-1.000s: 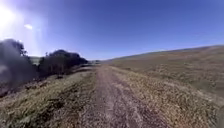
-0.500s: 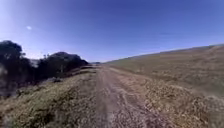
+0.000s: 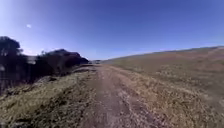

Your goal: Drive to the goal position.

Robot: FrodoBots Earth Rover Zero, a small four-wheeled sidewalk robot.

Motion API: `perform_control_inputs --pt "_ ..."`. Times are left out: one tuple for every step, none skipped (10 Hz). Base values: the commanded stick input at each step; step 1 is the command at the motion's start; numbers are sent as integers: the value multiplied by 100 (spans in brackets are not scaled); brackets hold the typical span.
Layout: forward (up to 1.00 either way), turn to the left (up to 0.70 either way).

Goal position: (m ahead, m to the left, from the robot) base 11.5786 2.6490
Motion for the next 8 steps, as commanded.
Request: perform_control_inputs --pt "70 0" --pt "70 0" --pt "70 0" --pt "70 0" --pt "70 0" --pt "70 0" --pt "70 0" --pt "70 0"
